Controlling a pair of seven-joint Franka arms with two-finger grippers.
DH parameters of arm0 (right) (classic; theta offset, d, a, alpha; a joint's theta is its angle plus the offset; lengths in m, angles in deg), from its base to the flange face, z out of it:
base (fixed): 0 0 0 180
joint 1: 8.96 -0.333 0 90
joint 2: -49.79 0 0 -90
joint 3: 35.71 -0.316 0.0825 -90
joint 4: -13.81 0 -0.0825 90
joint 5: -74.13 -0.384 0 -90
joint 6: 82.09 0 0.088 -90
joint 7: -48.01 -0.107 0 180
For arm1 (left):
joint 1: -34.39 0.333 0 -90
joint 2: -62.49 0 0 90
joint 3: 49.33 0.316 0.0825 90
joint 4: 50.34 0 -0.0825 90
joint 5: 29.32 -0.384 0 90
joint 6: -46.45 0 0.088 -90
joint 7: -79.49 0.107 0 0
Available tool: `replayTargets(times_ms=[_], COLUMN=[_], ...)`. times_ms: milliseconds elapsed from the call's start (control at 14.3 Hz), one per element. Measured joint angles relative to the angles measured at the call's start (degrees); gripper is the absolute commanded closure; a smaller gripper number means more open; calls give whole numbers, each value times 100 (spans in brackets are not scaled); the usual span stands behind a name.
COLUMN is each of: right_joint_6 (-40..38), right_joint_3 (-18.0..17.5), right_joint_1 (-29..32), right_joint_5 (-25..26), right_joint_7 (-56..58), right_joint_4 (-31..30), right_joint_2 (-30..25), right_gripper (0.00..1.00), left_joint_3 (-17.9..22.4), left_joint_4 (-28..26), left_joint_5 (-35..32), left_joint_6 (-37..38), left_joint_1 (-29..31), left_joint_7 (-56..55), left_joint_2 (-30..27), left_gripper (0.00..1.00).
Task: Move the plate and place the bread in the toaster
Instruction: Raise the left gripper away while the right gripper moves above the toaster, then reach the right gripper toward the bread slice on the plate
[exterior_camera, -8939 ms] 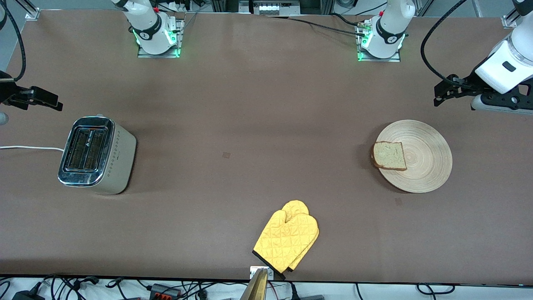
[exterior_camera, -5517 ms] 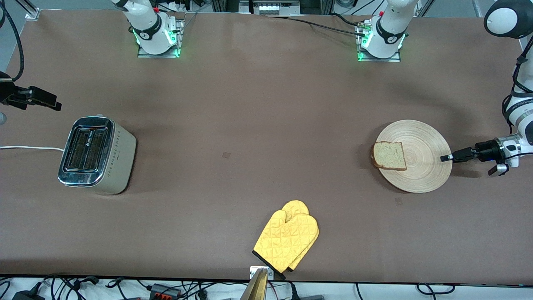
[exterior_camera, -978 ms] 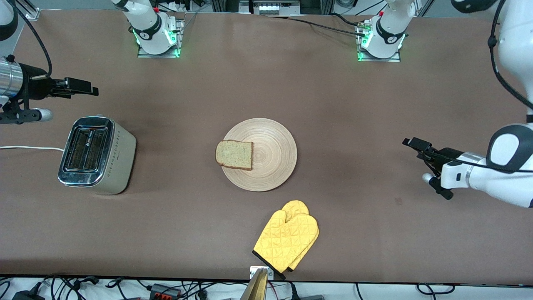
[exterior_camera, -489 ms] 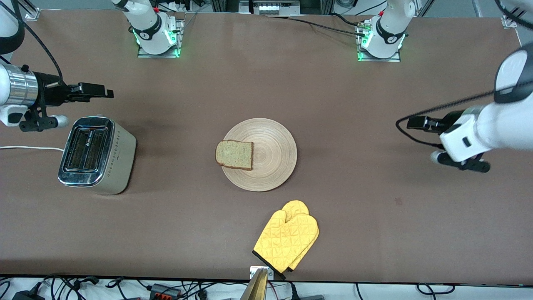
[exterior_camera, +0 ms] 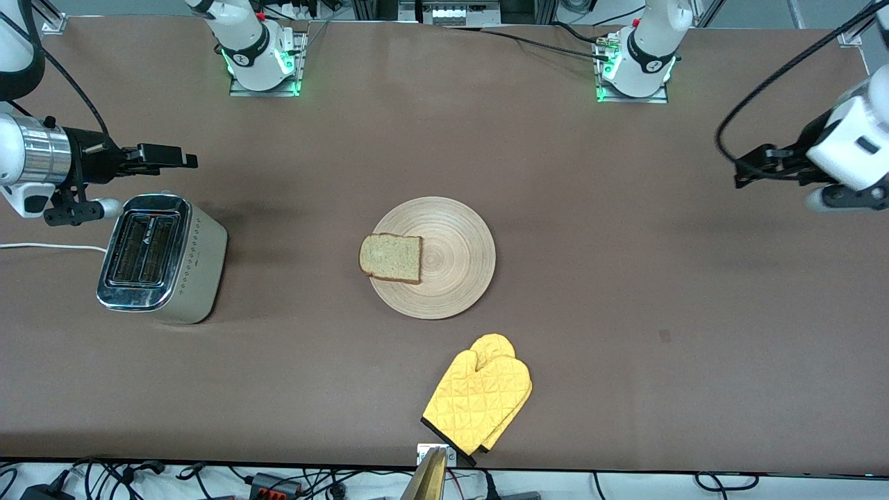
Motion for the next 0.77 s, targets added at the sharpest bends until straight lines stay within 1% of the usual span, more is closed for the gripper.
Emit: replayTargets(times_ms=[70, 209, 489, 768], right_joint_6=[26, 26, -106, -114], right_joint_3=[-1, -1, 49, 72], right_joint_1=[-19, -25, 24, 90], right_joint_5=[41, 49, 89, 86], right_joint_7=[0, 0, 20, 170], right_joint_4=[0, 0, -10, -30], right_joint_2=[1, 7, 59, 167], right_gripper=[0, 0, 0, 0], left_joint_3=[115, 143, -258, -416], left_joint_4=[-228, -433, -517, -529], left_joint_5=[66, 265, 289, 289], left_joint_6=[-185, -297, -297, -256], left_joint_1=[2, 0, 192, 261], left_joint_7=[5, 15, 209, 257], left_joint_2=[-168, -395, -575, -574], left_gripper=[0, 0, 0, 0])
